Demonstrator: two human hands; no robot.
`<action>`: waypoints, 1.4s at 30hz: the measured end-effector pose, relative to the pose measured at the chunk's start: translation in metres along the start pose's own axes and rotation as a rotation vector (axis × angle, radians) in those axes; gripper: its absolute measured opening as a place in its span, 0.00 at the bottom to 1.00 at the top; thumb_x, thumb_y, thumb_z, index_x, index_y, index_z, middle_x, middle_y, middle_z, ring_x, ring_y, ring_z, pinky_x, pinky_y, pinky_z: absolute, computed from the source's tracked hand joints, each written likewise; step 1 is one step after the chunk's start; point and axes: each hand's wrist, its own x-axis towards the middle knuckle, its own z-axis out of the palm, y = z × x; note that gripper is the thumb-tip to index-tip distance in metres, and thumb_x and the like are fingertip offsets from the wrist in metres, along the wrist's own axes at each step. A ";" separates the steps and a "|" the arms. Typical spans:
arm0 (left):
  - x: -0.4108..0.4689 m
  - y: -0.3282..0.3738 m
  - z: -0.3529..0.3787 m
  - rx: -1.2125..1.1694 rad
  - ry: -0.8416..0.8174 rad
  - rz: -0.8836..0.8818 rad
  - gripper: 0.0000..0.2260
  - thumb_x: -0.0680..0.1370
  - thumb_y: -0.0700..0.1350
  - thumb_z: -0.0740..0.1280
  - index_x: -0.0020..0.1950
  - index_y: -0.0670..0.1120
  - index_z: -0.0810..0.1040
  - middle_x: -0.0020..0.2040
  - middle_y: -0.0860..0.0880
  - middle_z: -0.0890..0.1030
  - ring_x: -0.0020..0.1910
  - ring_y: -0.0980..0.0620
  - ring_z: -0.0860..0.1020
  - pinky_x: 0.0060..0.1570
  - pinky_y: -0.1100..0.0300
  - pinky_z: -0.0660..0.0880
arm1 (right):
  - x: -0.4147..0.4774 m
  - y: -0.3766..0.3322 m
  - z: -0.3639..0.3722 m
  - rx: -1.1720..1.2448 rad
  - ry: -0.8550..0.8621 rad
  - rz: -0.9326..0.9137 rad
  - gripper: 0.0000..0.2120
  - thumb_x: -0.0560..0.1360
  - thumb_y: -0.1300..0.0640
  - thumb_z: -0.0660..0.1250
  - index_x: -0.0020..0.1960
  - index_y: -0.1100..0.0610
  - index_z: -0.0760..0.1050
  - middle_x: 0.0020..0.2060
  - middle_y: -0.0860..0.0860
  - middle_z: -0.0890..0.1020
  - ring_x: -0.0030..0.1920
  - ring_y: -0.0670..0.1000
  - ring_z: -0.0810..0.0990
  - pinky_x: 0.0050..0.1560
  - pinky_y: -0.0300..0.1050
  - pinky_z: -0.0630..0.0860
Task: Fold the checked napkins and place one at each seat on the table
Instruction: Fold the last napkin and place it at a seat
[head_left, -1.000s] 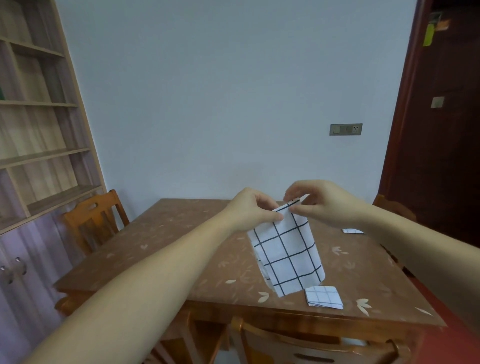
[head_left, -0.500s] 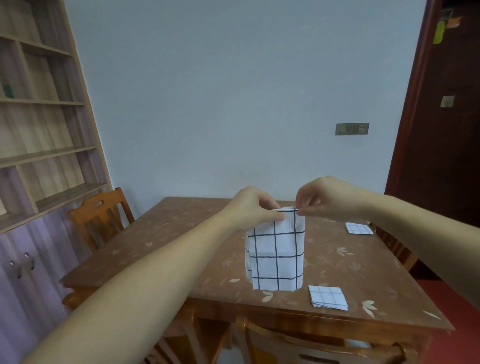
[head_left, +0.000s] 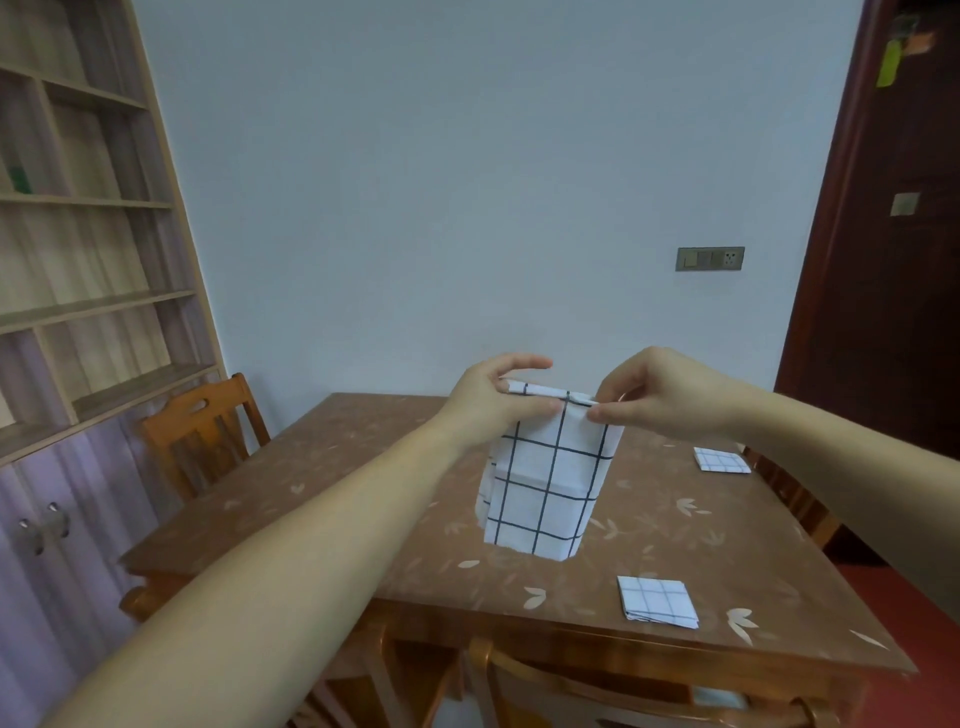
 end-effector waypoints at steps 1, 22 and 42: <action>0.000 -0.001 0.001 -0.079 0.005 -0.032 0.13 0.71 0.39 0.76 0.52 0.53 0.83 0.43 0.49 0.83 0.43 0.52 0.82 0.48 0.60 0.80 | 0.000 0.001 -0.001 0.013 0.010 0.012 0.09 0.74 0.49 0.72 0.40 0.53 0.84 0.28 0.41 0.80 0.30 0.38 0.75 0.34 0.31 0.70; 0.011 -0.003 0.018 -0.351 -0.004 -0.130 0.04 0.78 0.39 0.69 0.49 0.43 0.84 0.38 0.48 0.85 0.36 0.54 0.83 0.35 0.64 0.78 | -0.003 0.021 -0.007 0.123 0.116 0.116 0.13 0.73 0.48 0.73 0.36 0.57 0.82 0.28 0.51 0.81 0.29 0.44 0.78 0.36 0.40 0.72; 0.015 -0.009 0.008 -0.375 0.055 -0.126 0.04 0.78 0.42 0.69 0.48 0.47 0.84 0.40 0.50 0.86 0.39 0.53 0.84 0.39 0.61 0.79 | -0.003 0.013 -0.007 0.603 0.275 0.223 0.04 0.73 0.61 0.73 0.47 0.60 0.84 0.35 0.49 0.86 0.34 0.43 0.82 0.41 0.39 0.83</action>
